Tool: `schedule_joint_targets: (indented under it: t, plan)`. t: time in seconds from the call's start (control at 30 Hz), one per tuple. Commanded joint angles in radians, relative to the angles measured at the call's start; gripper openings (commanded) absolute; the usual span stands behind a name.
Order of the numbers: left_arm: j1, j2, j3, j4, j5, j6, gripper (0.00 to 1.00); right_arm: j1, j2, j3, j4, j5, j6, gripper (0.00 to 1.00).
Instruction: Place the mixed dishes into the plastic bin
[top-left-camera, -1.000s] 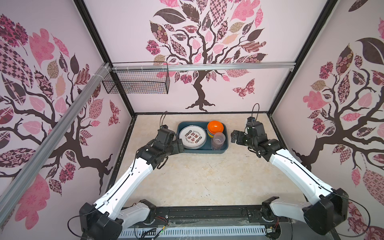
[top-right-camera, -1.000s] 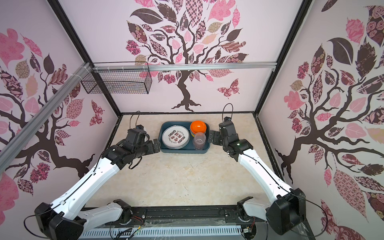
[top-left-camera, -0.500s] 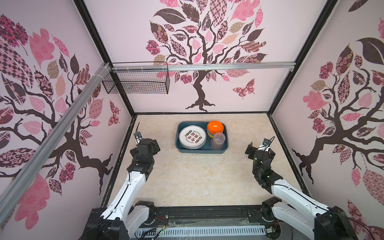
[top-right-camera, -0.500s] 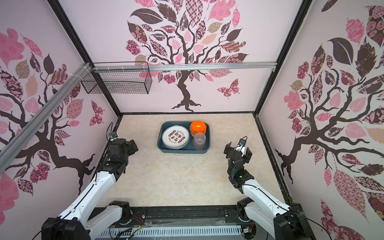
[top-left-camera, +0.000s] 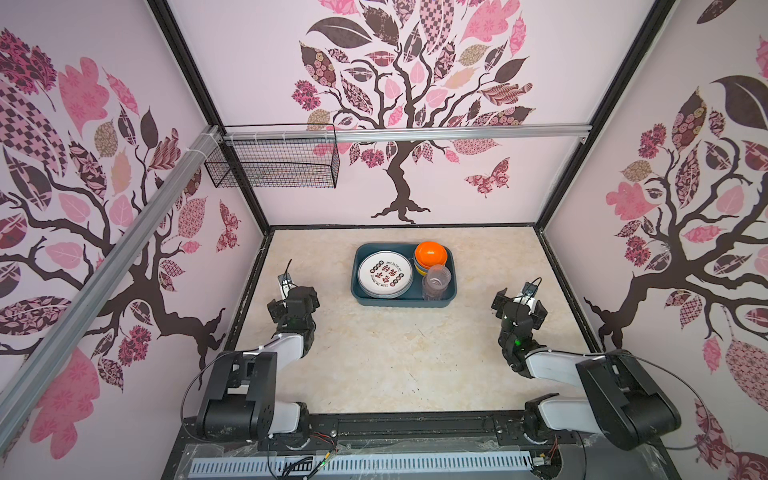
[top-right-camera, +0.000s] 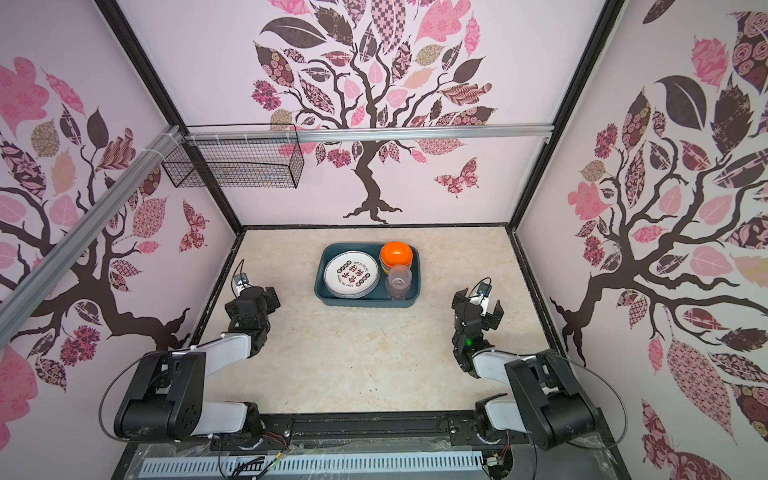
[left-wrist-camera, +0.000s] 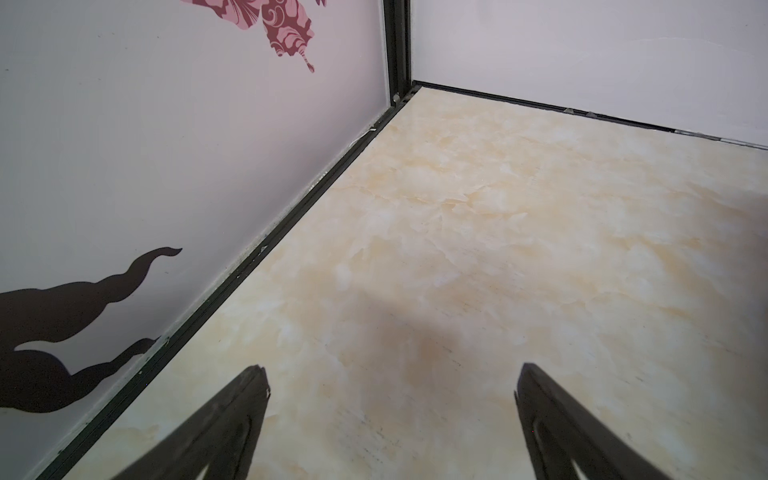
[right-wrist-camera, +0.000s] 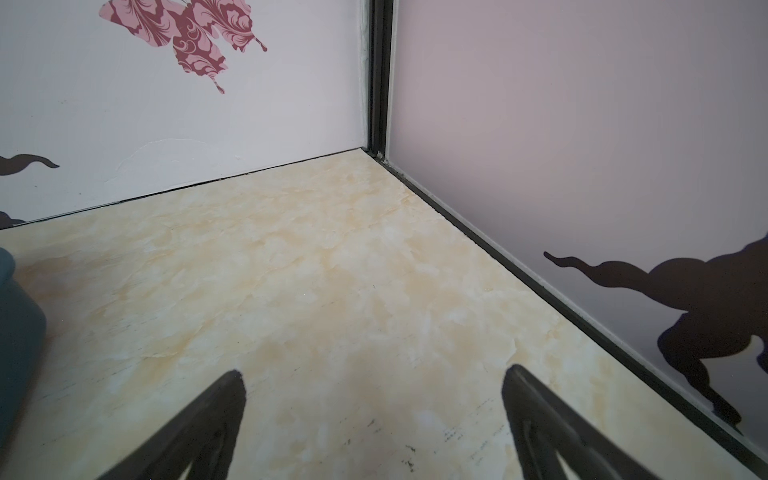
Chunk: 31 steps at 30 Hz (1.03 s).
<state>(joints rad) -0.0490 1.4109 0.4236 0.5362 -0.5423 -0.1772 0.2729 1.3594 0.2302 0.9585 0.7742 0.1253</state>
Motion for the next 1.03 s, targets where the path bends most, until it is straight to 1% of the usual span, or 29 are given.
schedule_joint_targets:
  t: [0.0,0.03,0.07,0.1,0.13,0.17,0.2,0.23,0.27,0.3,0.33,0.37,0.4,0.43,0.5,0.57,0.67,0.73,0.77,0.8,1.0]
  plan:
    - [0.003,0.055,-0.052,0.277,0.011,0.049,0.96,-0.011,0.059,-0.004,0.218,-0.030,-0.106,0.99]
    - [0.003,0.074,-0.043,0.281,0.033,0.065,0.98,-0.031,0.070,-0.011,0.237,-0.068,-0.101,0.99]
    - [0.001,0.079,-0.022,0.242,0.069,0.080,0.98,-0.058,0.090,-0.028,0.277,-0.125,-0.089,0.99]
    - [-0.002,0.090,-0.006,0.219,0.115,0.098,0.98,-0.086,0.122,-0.049,0.349,-0.170,-0.081,0.99]
    - [-0.002,0.118,-0.002,0.254,0.152,0.114,0.98,-0.105,0.155,-0.059,0.415,-0.211,-0.081,0.99]
    - [0.007,0.128,-0.004,0.278,0.170,0.112,0.99,-0.111,0.166,-0.057,0.431,-0.242,-0.090,0.99]
    - [0.017,0.121,-0.012,0.270,0.201,0.105,0.99,-0.113,0.166,-0.045,0.393,-0.305,-0.103,0.99]
    - [0.026,0.126,-0.034,0.299,0.240,0.103,0.99,-0.117,0.166,-0.029,0.343,-0.350,-0.108,0.99]
    - [0.028,0.170,-0.056,0.412,0.228,0.110,0.99,-0.129,0.181,-0.024,0.325,-0.363,-0.090,1.00]
    - [0.029,0.186,-0.058,0.433,0.230,0.113,0.99,-0.137,0.216,-0.022,0.377,-0.352,-0.082,0.99]
    - [0.031,0.144,-0.046,0.331,0.237,0.100,0.99,-0.141,0.242,-0.014,0.407,-0.355,-0.091,0.99]
    - [0.033,0.138,-0.041,0.318,0.245,0.099,0.99,-0.142,0.243,0.008,0.371,-0.358,-0.093,0.99]
    - [0.034,0.164,-0.055,0.399,0.237,0.107,0.98,-0.146,0.225,0.026,0.301,-0.368,-0.079,0.99]
    - [0.033,0.171,-0.064,0.425,0.239,0.110,0.99,-0.151,0.212,0.032,0.265,-0.374,-0.072,0.99]
    - [0.030,0.138,-0.047,0.330,0.238,0.101,0.99,-0.151,0.208,0.034,0.257,-0.374,-0.072,0.99]
    - [0.022,0.159,-0.058,0.392,0.219,0.111,0.99,-0.150,0.214,0.028,0.276,-0.373,-0.076,0.99]
    - [0.023,0.144,-0.050,0.346,0.228,0.106,0.99,-0.151,0.211,0.030,0.270,-0.374,-0.075,0.99]
    - [0.023,0.157,-0.051,0.370,0.222,0.108,0.98,-0.152,0.213,0.030,0.272,-0.373,-0.075,0.99]
    - [0.023,0.154,-0.045,0.349,0.225,0.106,0.99,-0.152,0.212,0.030,0.271,-0.373,-0.075,0.99]
    - [0.031,0.153,-0.037,0.332,0.245,0.103,0.99,-0.151,0.212,0.029,0.272,-0.374,-0.075,0.99]
    - [0.032,0.147,-0.047,0.347,0.248,0.105,0.99,-0.152,0.213,0.030,0.271,-0.374,-0.075,1.00]
